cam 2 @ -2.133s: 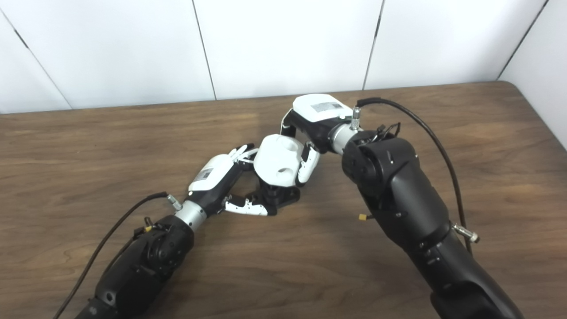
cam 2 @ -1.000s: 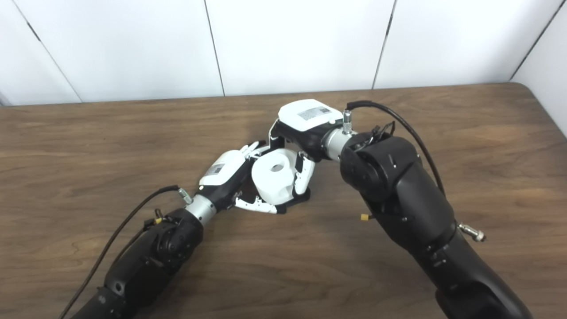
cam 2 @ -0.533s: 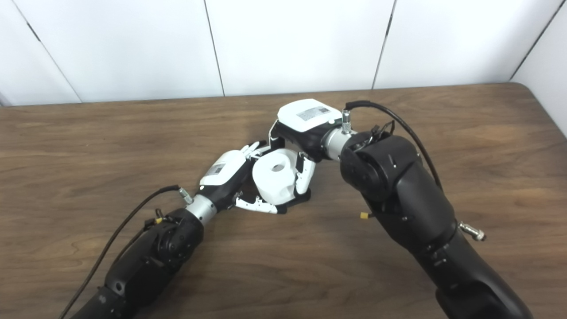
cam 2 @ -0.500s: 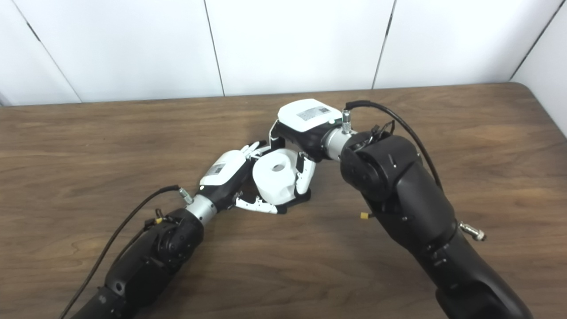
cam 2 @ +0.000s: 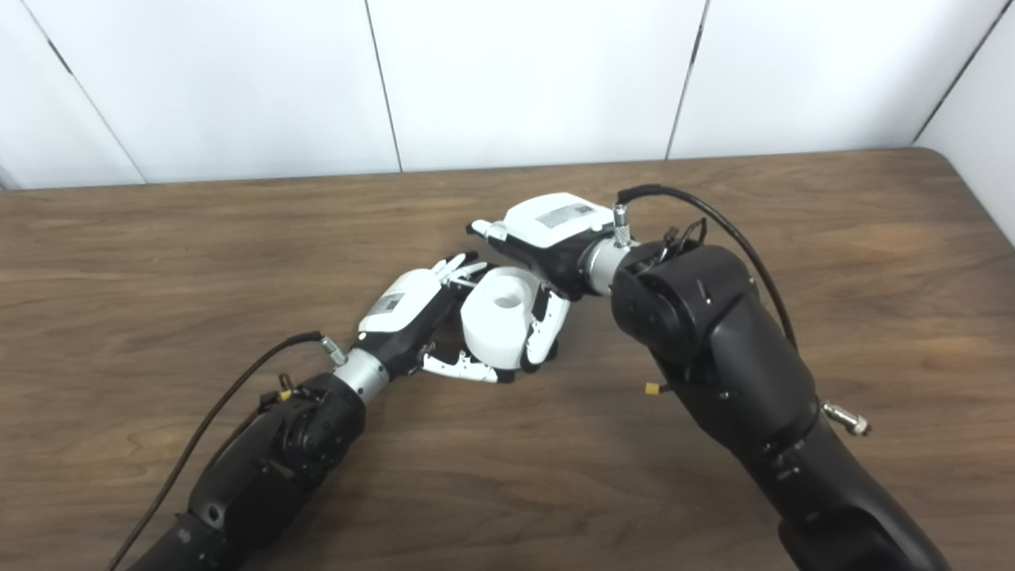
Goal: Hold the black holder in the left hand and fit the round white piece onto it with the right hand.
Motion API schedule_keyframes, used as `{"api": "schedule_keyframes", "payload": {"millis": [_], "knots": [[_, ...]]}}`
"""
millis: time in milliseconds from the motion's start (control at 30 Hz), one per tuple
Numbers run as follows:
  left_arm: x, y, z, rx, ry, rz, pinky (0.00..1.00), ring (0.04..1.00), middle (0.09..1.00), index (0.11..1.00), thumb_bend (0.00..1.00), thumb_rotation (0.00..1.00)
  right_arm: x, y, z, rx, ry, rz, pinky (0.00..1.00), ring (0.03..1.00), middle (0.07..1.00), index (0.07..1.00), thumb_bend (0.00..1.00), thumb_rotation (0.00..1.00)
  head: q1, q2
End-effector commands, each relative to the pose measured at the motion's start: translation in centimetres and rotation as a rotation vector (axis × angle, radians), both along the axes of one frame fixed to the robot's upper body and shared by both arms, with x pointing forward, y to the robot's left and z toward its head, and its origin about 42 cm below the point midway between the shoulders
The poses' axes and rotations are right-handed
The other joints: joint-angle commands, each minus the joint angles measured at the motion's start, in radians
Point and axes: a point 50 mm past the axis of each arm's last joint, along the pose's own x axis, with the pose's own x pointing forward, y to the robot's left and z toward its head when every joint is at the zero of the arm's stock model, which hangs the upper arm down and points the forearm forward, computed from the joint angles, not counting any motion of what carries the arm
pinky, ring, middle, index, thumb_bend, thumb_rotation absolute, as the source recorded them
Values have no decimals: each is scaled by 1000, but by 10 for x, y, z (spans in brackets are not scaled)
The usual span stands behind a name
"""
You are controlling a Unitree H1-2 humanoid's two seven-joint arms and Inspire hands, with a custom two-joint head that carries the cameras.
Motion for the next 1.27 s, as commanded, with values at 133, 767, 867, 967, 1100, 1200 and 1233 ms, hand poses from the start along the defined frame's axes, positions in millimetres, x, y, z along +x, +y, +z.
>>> {"api": "schedule_keyframes", "payload": {"millis": [133,767,867,967,1100,1200,1233], "knots": [[-23,3,-41,147,164,-49,1000,1000,910,482,524,61,1,1,22,41,-119,-7,647,835,935,993,955,284,-3,1],[-21,9,-40,139,156,-43,1000,1000,925,482,524,61,12,-70,87,134,79,-20,757,929,962,900,934,81,-23,-13],[-20,11,-40,138,159,-44,1000,1000,925,482,524,61,11,-88,85,280,17,-52,708,849,877,819,901,41,-23,-15],[-20,11,-41,139,158,-43,1000,999,923,482,524,61,11,-103,72,505,-49,-113,560,714,801,740,835,5,-23,-18],[-20,12,-42,138,158,-40,1000,1000,920,482,524,60,12,-114,37,774,-110,-171,482,627,730,698,780,0,-23,-21],[-20,13,-42,139,157,-41,1000,1000,918,482,524,60,11,-120,6,1007,-116,-212,514,621,716,689,763,0,-25,-28],[-20,13,-43,138,157,-41,1000,1000,918,482,524,60,11,-121,-5,1095,-109,-237,532,612,705,682,763,0,-25,-29]]}}
